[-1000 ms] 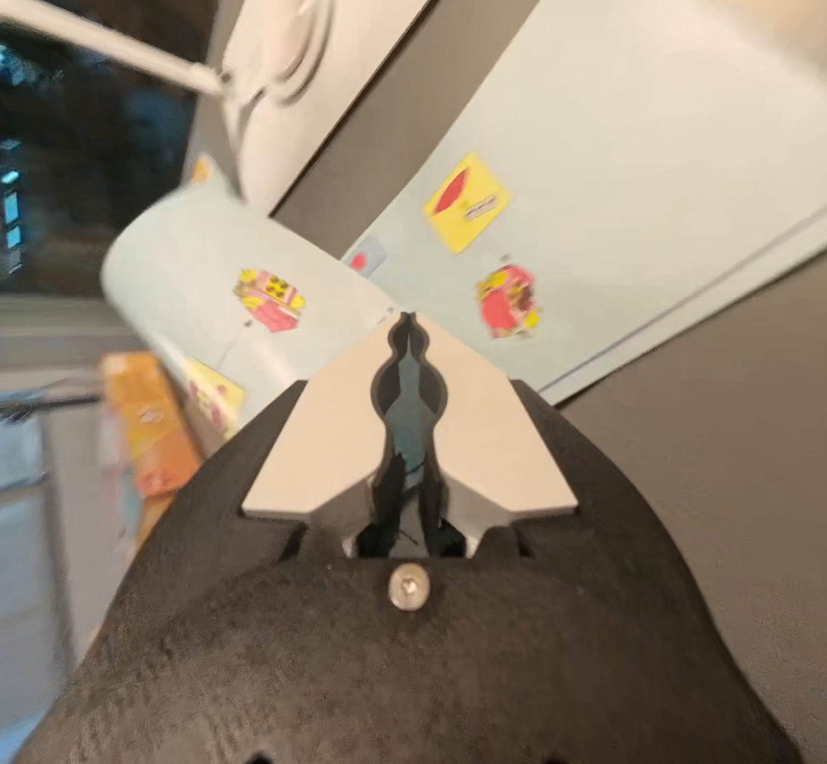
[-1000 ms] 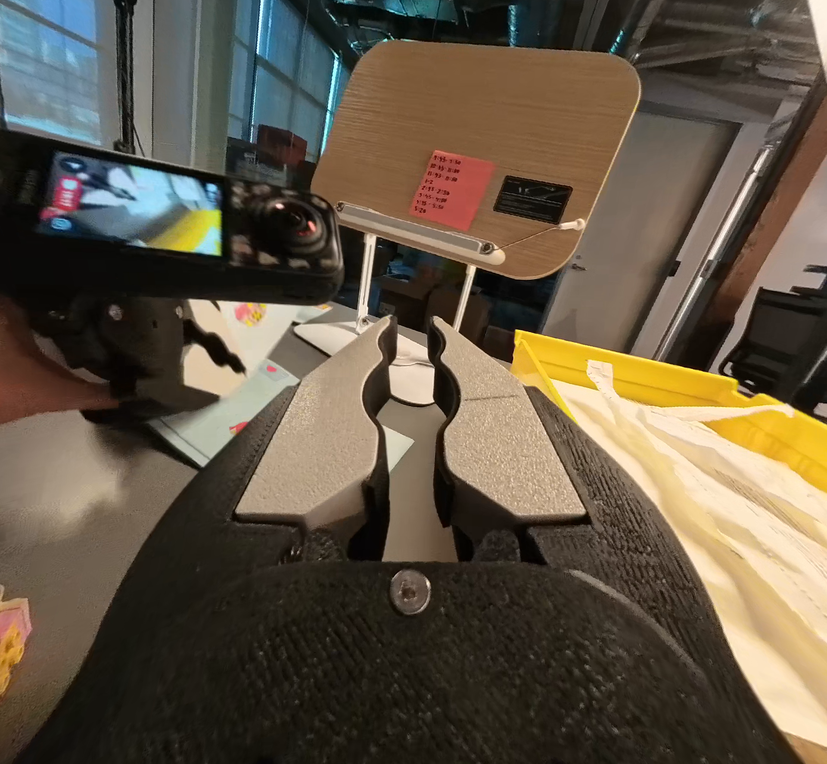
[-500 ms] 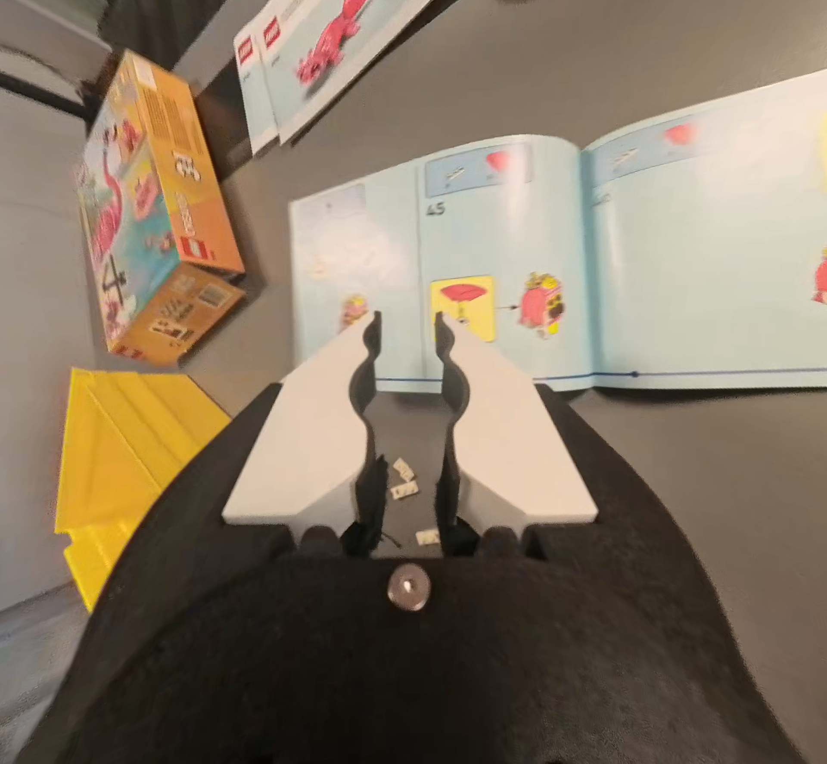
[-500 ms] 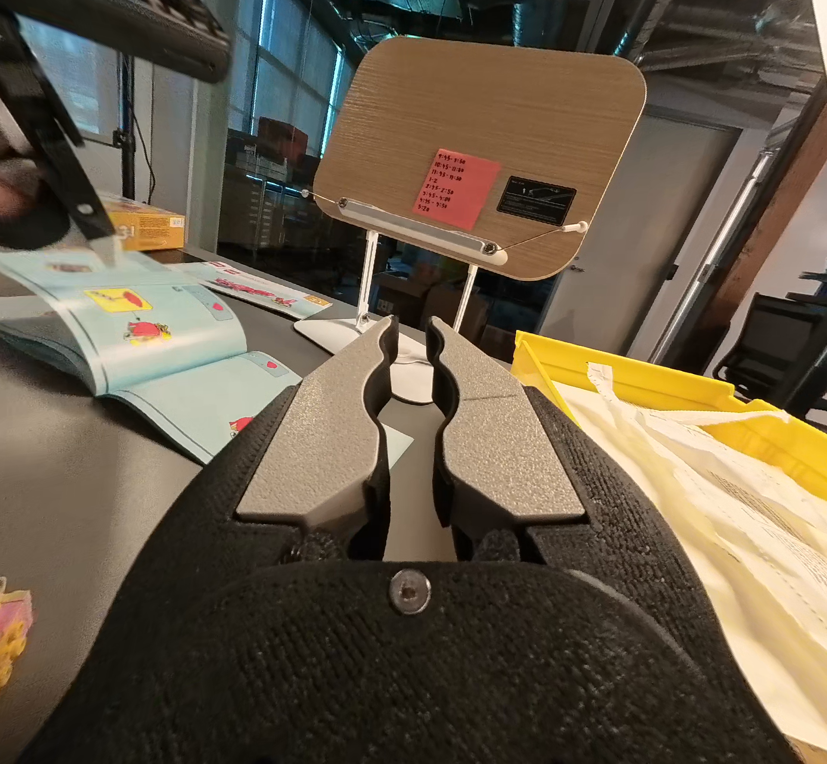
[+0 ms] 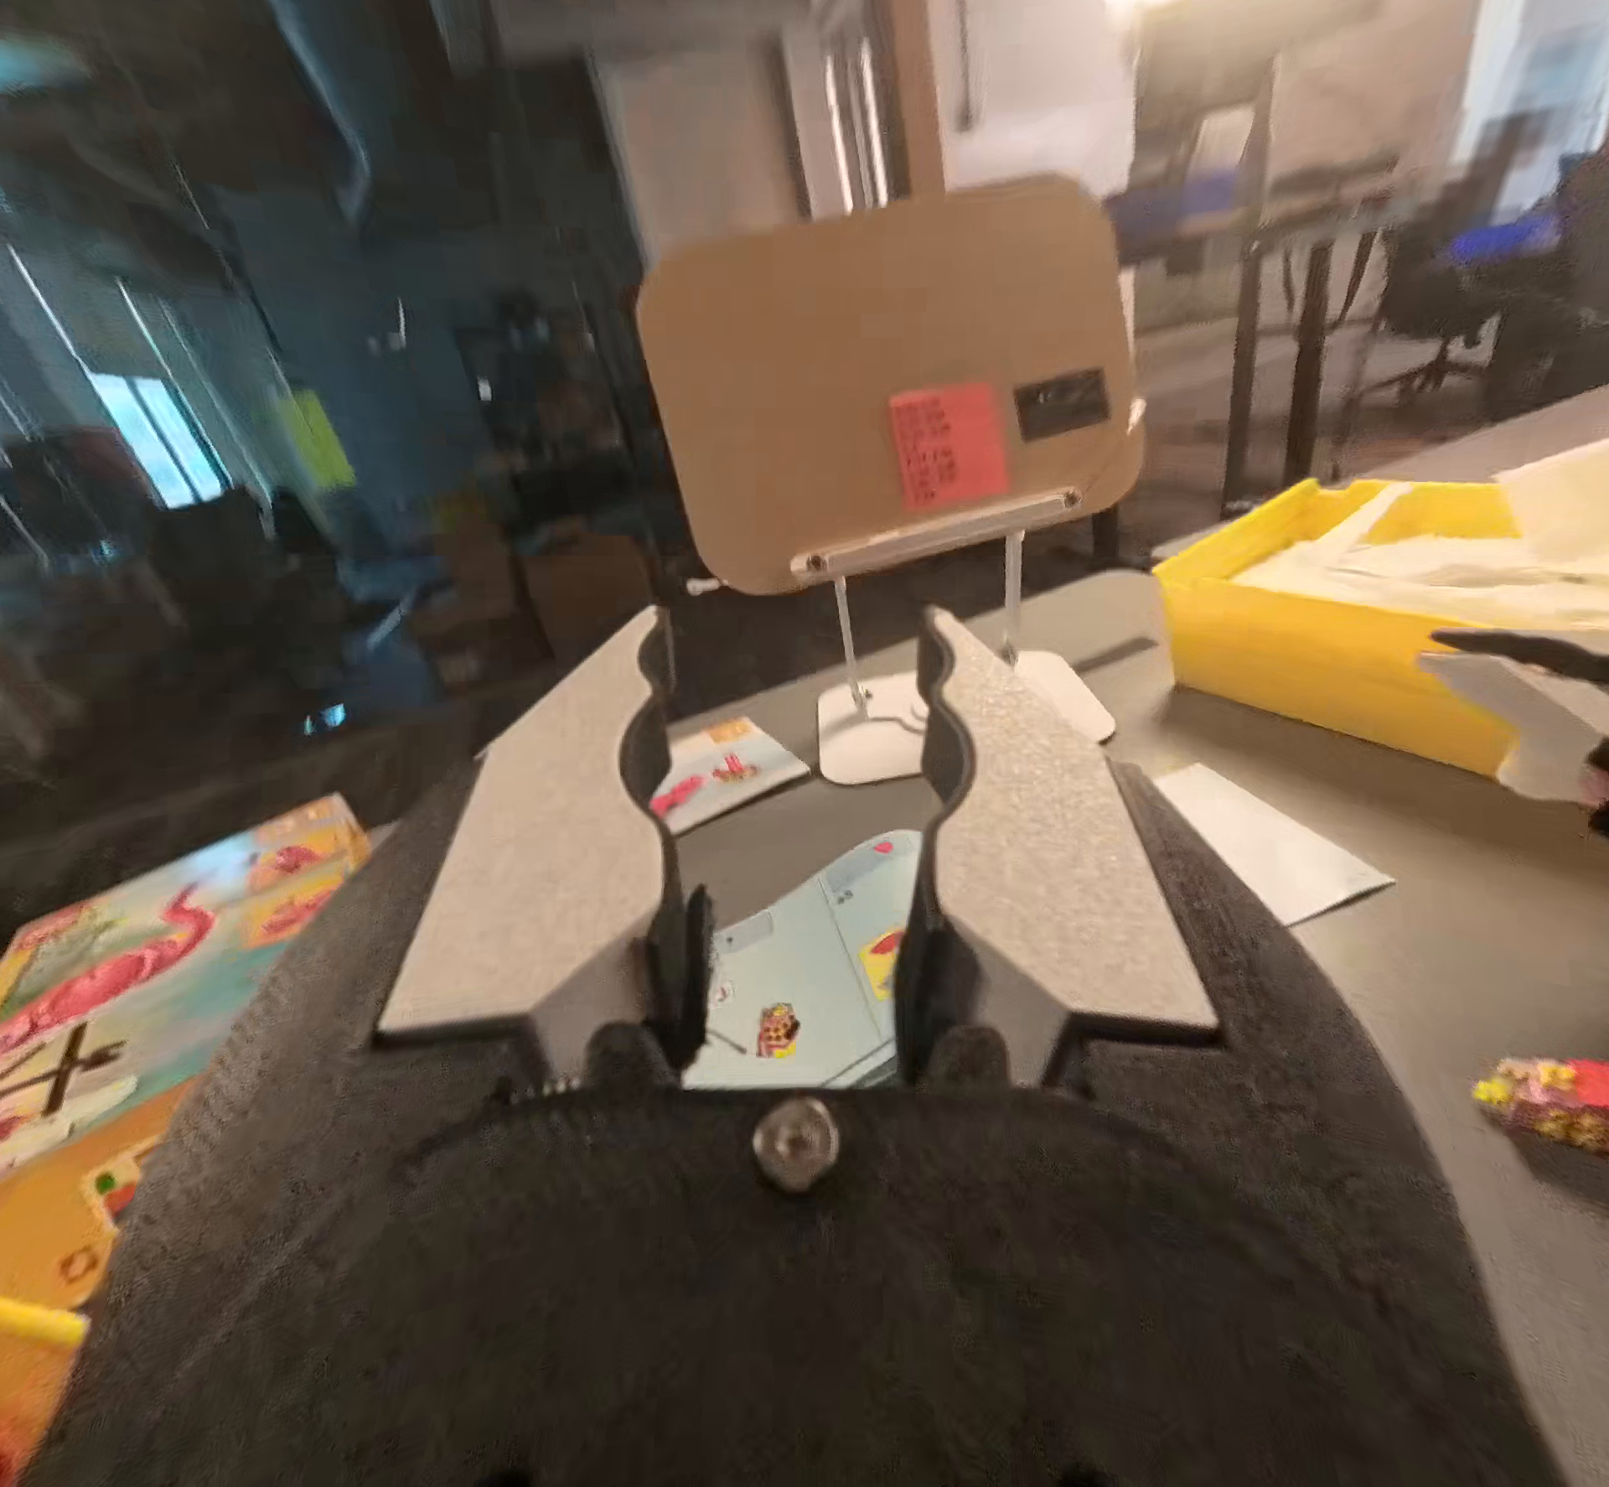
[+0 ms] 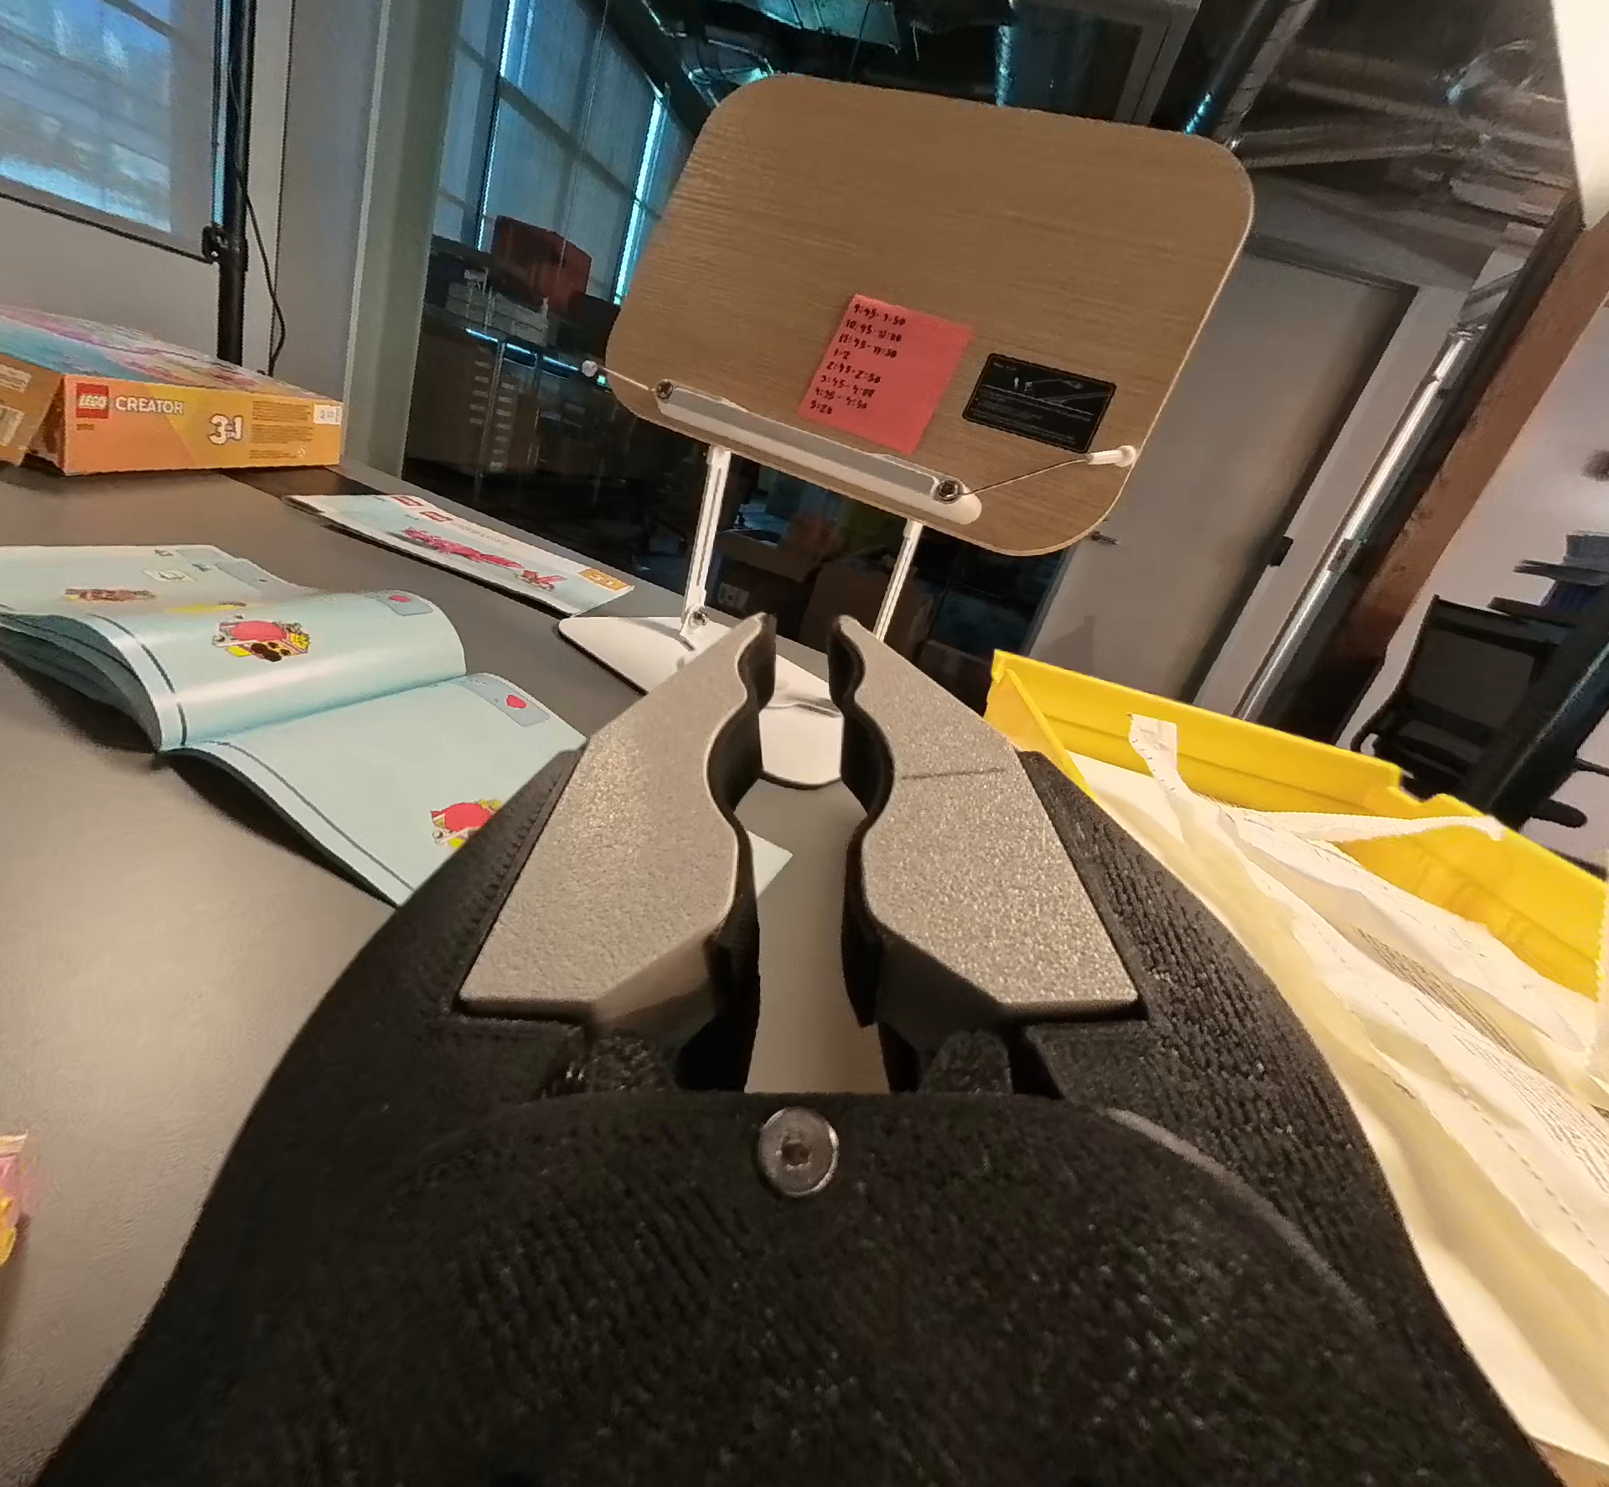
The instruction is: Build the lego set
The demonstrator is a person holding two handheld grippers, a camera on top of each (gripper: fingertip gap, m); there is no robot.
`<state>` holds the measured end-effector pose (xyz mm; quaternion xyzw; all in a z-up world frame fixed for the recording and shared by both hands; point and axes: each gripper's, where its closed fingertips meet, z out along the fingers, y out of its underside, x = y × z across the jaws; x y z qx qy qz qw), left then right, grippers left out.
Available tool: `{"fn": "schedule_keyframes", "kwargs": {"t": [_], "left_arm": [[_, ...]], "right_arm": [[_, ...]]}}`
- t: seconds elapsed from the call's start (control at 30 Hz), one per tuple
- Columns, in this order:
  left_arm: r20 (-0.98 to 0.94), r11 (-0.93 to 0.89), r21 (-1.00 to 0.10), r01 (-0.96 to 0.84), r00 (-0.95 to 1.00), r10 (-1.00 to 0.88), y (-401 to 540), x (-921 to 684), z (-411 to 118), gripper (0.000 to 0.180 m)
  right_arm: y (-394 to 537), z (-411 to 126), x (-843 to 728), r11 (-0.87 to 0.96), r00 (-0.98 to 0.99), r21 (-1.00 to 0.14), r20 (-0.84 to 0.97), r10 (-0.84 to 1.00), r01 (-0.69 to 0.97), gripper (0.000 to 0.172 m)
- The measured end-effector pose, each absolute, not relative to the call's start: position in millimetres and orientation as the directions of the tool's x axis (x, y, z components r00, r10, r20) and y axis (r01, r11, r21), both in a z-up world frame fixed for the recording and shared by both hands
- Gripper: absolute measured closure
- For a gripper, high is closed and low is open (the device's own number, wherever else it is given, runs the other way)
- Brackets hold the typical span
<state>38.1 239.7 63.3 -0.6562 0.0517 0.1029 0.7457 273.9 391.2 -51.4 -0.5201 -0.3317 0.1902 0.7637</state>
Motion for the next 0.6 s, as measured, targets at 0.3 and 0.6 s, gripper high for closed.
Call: {"fn": "schedule_keyframes", "kwargs": {"t": [0.3,0.6], "left_arm": [[-0.353,0.303,-0.904,-0.301,0.926,-0.133,182,74,-13,0.133],[-0.343,0.371,-0.907,-0.198,0.860,-0.379,185,98,-43,0.130]], "right_arm": [[400,-54,280,0.417,0.757,-0.900,0.357,0.548,0.123,0.163],[410,-57,291,0.430,0.803,-0.864,0.442,0.400,0.262,0.163]]}}
